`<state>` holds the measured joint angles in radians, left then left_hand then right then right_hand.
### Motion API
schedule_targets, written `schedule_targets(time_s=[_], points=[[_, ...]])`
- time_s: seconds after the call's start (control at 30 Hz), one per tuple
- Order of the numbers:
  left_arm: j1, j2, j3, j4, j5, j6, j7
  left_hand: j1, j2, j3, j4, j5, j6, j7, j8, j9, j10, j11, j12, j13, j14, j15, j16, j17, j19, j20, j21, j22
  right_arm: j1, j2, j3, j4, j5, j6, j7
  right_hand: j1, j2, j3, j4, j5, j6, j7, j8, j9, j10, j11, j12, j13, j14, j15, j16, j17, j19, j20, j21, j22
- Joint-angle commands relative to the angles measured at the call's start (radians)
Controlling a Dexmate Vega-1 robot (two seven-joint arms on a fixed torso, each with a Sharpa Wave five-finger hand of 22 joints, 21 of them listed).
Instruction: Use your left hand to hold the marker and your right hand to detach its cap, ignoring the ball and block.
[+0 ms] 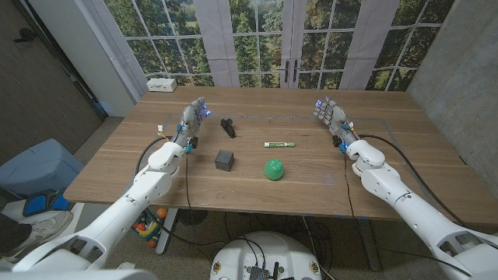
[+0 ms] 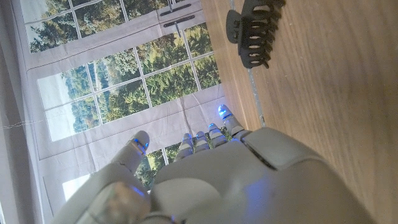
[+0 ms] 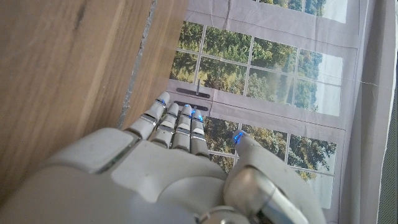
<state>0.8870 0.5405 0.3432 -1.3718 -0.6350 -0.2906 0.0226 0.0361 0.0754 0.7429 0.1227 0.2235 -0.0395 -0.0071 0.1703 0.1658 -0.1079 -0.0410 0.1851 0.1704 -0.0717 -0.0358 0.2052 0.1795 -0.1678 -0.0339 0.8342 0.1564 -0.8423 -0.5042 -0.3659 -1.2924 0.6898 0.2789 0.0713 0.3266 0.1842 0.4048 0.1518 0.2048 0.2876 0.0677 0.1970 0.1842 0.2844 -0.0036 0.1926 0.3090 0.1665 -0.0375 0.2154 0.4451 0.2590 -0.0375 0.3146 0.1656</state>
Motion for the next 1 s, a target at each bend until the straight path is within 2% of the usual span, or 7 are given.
schedule_targets(time_s=[0.03,0.3,0.37,0.43,0.57,0.87,1.0], points=[[0.053,0.030,-0.031,-0.093,0.011,0.002,0.064,-0.001,0.080,0.008,0.002,0.006,-0.014,-0.001,0.006,0.004,-0.014,-0.001,0.003,0.004,-0.015,-0.022,0.001,0.003,-0.008,-0.057,0.004,0.004,0.010,0.019,-0.001,0.035,0.036,-0.009,0.044,0.010,0.008,0.011,-0.002,0.006,0.006,-0.001,0.003,0.004,0.005,-0.002,0.004,0.000,0.009,-0.022,0.004,0.001,0.008,-0.058,0.002,0.003],[0.038,0.034,-0.017,-0.100,0.051,0.006,0.081,0.000,0.077,0.008,-0.002,0.007,-0.014,-0.005,0.007,0.004,-0.011,-0.002,0.004,0.004,-0.013,-0.023,0.000,0.002,-0.004,-0.054,-0.002,0.004,0.002,0.015,0.003,0.029,0.037,-0.012,0.036,0.014,0.001,0.018,-0.013,0.004,0.006,0.000,0.002,0.003,0.008,0.004,0.005,-0.005,0.011,-0.018,0.002,-0.006,0.010,-0.054,-0.003,0.003],[0.034,0.038,-0.011,-0.106,0.076,0.009,0.098,0.003,0.069,0.008,-0.010,0.007,-0.010,-0.007,0.008,0.004,-0.005,-0.002,0.006,0.004,-0.009,-0.025,-0.002,-0.001,0.002,-0.049,-0.006,0.004,-0.003,0.014,0.004,0.024,0.037,-0.014,0.030,0.016,-0.002,0.019,-0.018,0.003,0.007,0.001,0.002,0.003,0.011,0.007,0.006,-0.006,0.012,-0.015,0.002,-0.008,0.012,-0.049,-0.004,0.003],[0.031,0.044,-0.005,-0.114,0.105,0.014,0.117,0.010,0.057,0.009,-0.028,0.006,0.000,-0.013,0.011,0.004,0.012,-0.003,0.011,0.004,0.014,-0.023,-0.001,-0.006,0.021,-0.029,-0.013,0.005,-0.006,0.012,0.003,0.020,0.035,-0.016,0.024,0.017,-0.008,0.019,-0.028,-0.001,0.010,0.005,0.003,0.003,0.020,0.020,0.010,-0.010,0.024,-0.007,0.007,-0.011,0.021,-0.036,-0.005,0.004],[0.021,0.059,0.008,-0.132,0.164,0.024,0.146,0.014,0.052,0.010,-0.043,0.004,0.019,-0.015,0.016,0.004,0.037,-0.001,0.017,0.004,0.038,-0.016,0.001,-0.006,0.048,-0.018,-0.019,0.006,-0.010,0.011,0.003,0.015,0.031,-0.018,0.016,0.020,-0.010,0.019,-0.039,-0.005,0.015,0.009,0.005,0.003,0.027,0.024,0.012,-0.014,0.034,0.002,0.012,-0.013,0.031,-0.025,-0.006,0.004],[-0.004,0.093,0.033,-0.161,0.269,0.051,0.173,0.019,0.047,0.012,-0.058,0.002,0.036,-0.016,0.018,0.004,0.049,-0.004,0.018,0.004,0.049,-0.018,-0.002,-0.008,0.070,-0.021,-0.026,0.006,-0.023,0.012,0.008,0.007,0.028,-0.005,0.003,0.022,-0.009,0.021,-0.046,-0.008,0.018,0.011,0.005,0.004,0.027,0.026,0.011,-0.017,0.036,0.002,0.014,-0.014,0.035,-0.025,-0.009,0.005],[-0.018,0.104,0.044,-0.166,0.307,0.057,0.174,0.027,0.039,0.013,-0.077,0.000,0.044,-0.020,0.018,0.004,0.058,-0.005,0.018,0.004,0.058,-0.019,-0.005,-0.010,0.079,-0.022,-0.033,0.006,-0.030,0.008,0.009,-0.004,0.024,0.001,-0.003,0.022,-0.009,0.021,-0.049,-0.009,0.018,0.012,0.005,0.004,0.028,0.027,0.011,-0.019,0.035,0.002,0.014,-0.014,0.035,-0.025,-0.010,0.005]])
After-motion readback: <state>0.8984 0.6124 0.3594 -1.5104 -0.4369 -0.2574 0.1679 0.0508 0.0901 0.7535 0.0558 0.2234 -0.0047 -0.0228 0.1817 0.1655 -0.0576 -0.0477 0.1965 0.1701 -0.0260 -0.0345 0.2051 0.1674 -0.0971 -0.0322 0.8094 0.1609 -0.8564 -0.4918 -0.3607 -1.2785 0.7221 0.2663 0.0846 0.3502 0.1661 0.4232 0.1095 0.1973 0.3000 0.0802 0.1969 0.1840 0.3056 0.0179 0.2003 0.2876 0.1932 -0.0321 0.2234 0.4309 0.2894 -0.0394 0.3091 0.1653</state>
